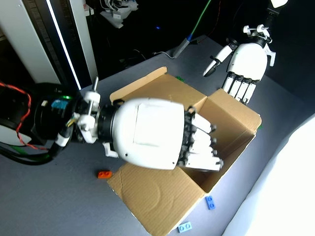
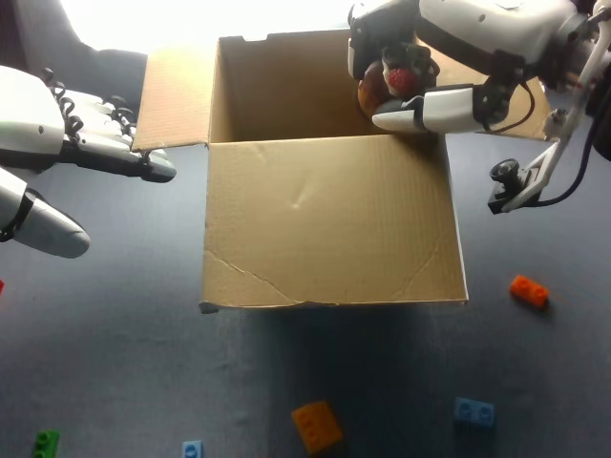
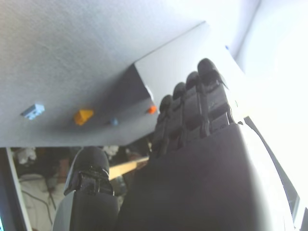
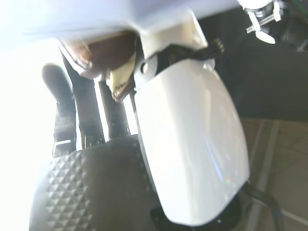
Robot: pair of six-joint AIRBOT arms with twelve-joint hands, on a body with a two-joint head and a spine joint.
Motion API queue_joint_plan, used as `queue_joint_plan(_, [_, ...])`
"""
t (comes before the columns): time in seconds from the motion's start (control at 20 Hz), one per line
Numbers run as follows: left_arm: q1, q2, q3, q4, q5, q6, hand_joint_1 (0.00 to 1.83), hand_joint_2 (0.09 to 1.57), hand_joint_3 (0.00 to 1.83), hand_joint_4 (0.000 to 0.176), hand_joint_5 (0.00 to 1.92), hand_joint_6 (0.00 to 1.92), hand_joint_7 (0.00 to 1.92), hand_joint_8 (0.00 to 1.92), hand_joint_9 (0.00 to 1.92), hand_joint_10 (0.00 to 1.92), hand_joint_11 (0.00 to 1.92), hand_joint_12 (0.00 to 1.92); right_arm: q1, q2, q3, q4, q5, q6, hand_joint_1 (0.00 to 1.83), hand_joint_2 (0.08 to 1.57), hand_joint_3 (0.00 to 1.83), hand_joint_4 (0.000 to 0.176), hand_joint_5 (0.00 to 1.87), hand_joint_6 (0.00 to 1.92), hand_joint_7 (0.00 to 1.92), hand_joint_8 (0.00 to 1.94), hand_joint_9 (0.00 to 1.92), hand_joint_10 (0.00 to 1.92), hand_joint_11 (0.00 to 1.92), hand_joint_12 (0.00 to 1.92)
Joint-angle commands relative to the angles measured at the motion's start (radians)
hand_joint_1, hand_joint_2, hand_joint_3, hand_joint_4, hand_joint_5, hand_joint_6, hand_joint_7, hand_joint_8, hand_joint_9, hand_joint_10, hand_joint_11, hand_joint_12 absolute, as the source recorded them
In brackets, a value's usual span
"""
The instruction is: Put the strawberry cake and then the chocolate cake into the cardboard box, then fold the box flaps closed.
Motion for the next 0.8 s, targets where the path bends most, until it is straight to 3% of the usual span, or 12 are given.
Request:
queue_joint_plan(0.0, [-0.011,0.006,0.0,-0.075,-0.004,0.001,0.0,1.22,0.0,0.006,0.06,0.0,0.11,0.0,0.1,0.0,0.0,0.52,0.001,0.007,0.004,0.002,0.126,-0.009,1.18,1.2,0.0,0.0,0.85,1.07,0.81,1.36,0.58,1.16,0.18,1.78])
queue_joint_plan(0.05, [-0.011,0.006,-0.001,-0.075,-0.003,0.001,0.0,1.22,0.0,0.0,0.06,0.0,0.11,0.0,0.09,0.0,0.0,0.51,-0.001,0.006,0.005,0.002,0.128,-0.015,1.06,1.22,0.0,0.0,0.78,1.26,0.7,0.87,0.54,1.05,0.13,1.74])
queue_joint_plan(0.1, [-0.011,0.006,-0.003,-0.075,-0.003,0.001,0.0,1.24,0.0,0.0,0.07,0.01,0.11,0.0,0.1,0.0,0.0,0.5,-0.003,0.006,0.005,0.002,0.13,-0.017,0.94,1.18,0.0,0.0,0.5,0.58,0.61,0.39,0.5,0.74,0.08,1.63])
queue_joint_plan(0.15, [-0.011,0.006,-0.003,-0.075,-0.003,0.001,0.0,1.23,0.0,0.0,0.07,0.01,0.12,0.0,0.11,0.01,0.0,0.5,-0.003,0.007,0.005,0.002,0.13,-0.017,0.81,1.14,0.0,0.0,0.32,0.21,0.48,0.11,0.44,0.4,0.02,1.49])
queue_joint_plan(0.2, [-0.011,0.006,-0.003,-0.075,-0.003,0.001,0.0,1.23,0.0,0.0,0.08,0.01,0.12,0.0,0.12,0.01,0.0,0.53,-0.003,0.007,0.005,0.002,0.13,-0.017,0.74,1.1,0.0,0.0,0.24,0.06,0.39,0.02,0.43,0.19,0.0,1.36])
queue_joint_plan(0.25, [-0.011,0.006,-0.003,-0.075,-0.002,0.001,0.0,1.23,0.0,0.0,0.08,0.01,0.13,0.0,0.13,0.01,0.0,0.54,-0.003,0.008,0.005,0.002,0.13,-0.017,0.69,1.04,0.0,0.015,0.13,0.01,0.25,0.0,0.35,0.08,0.0,1.2])
queue_joint_plan(0.3, [-0.011,0.006,-0.004,-0.075,-0.002,0.001,0.0,1.23,0.0,0.0,0.09,0.01,0.14,0.0,0.15,0.01,0.0,0.58,-0.003,0.008,0.005,0.002,0.13,-0.017,0.62,1.01,0.0,0.016,0.04,0.0,0.13,0.0,0.24,0.02,0.0,1.01])
queue_joint_plan(0.5, [-0.011,0.006,-0.005,-0.076,0.006,0.001,0.0,1.23,0.0,0.005,0.07,0.0,0.12,0.0,0.12,0.0,0.0,0.5,0.004,0.021,0.0,0.002,0.122,-0.016,0.51,0.91,0.0,0.013,0.0,0.0,0.01,0.0,0.02,0.01,0.0,0.23])
queue_joint_plan(0.65, [-0.011,0.006,-0.006,-0.087,0.014,0.001,0.0,1.23,0.0,0.016,0.08,0.0,0.12,0.0,0.12,0.0,0.0,0.53,0.007,0.059,-0.026,0.002,0.13,-0.016,0.54,0.9,0.0,0.011,0.0,0.0,0.0,0.0,0.0,0.0,0.0,0.11])
queue_joint_plan(0.75, [-0.011,0.006,-0.006,-0.095,0.022,0.001,0.0,1.23,0.0,0.018,0.07,0.0,0.11,0.01,0.11,0.01,0.0,0.45,-0.017,0.094,-0.056,0.002,0.164,-0.016,0.52,0.92,0.0,0.013,0.0,0.0,0.0,0.0,0.0,0.0,0.0,0.05])
